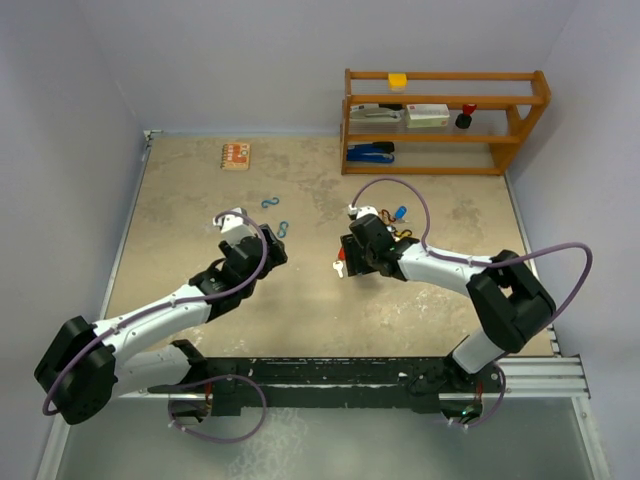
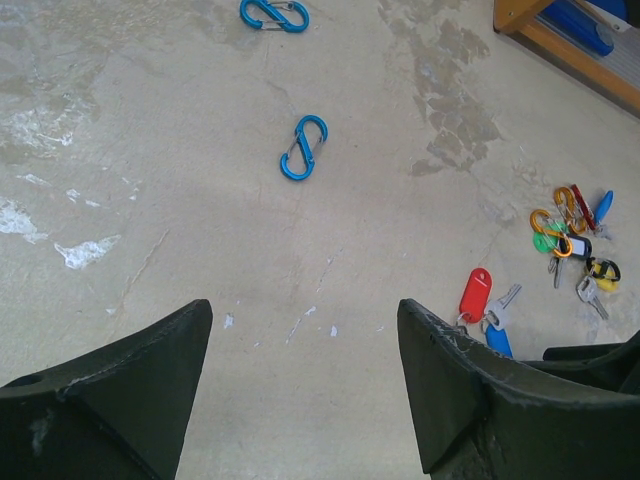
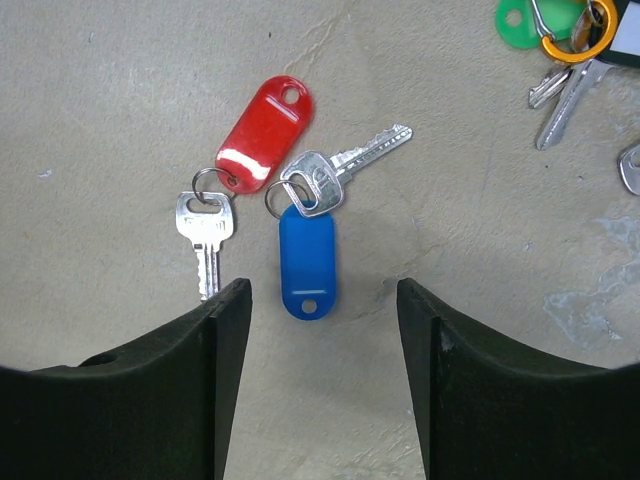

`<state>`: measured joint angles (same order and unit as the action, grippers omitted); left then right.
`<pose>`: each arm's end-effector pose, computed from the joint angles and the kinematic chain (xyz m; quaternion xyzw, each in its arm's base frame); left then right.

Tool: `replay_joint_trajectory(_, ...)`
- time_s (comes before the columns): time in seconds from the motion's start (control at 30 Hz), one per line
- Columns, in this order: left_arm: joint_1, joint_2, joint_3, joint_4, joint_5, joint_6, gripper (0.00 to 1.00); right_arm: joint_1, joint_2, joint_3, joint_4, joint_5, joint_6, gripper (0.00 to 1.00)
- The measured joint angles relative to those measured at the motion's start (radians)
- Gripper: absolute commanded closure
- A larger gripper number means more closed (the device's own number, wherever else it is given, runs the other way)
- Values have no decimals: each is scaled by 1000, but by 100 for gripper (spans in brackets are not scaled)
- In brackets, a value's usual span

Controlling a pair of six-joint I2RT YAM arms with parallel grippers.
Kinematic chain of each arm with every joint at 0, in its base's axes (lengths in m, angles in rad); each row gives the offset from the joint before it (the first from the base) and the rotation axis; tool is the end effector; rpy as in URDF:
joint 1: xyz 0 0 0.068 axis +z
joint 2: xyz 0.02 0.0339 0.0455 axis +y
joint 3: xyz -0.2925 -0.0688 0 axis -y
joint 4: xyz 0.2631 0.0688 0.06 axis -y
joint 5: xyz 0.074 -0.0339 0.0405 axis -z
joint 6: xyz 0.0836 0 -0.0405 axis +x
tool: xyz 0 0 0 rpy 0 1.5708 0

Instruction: Put the keys on the keyring

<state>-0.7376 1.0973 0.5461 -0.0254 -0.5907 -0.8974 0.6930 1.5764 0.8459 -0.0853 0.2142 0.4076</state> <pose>0.2255 -0.1420 0.2089 -0.2055 0.8272 -0.1578 0.4987 0.2916 0.2191 0.1617 -0.0924 0.9205 0.1070 0.3643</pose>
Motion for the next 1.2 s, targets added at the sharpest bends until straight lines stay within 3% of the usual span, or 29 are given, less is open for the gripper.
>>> replay_joint_trajectory(0.4,4,0,0,0,0,0,28,-3,49,-11,42,-18,-7,44)
replay_joint_trajectory(0.6,5,0,0,0,0,0,28,-4,55,-11,58,-11,-11,59)
replay_joint_trajectory(0.83,13,0,0,0,0,0,28,-4,55,-11,58,-8,-10,71)
replay_joint_trajectory(1.2,18,1,0,2,2,0,28,-4,1,-11,16,4,-19,74)
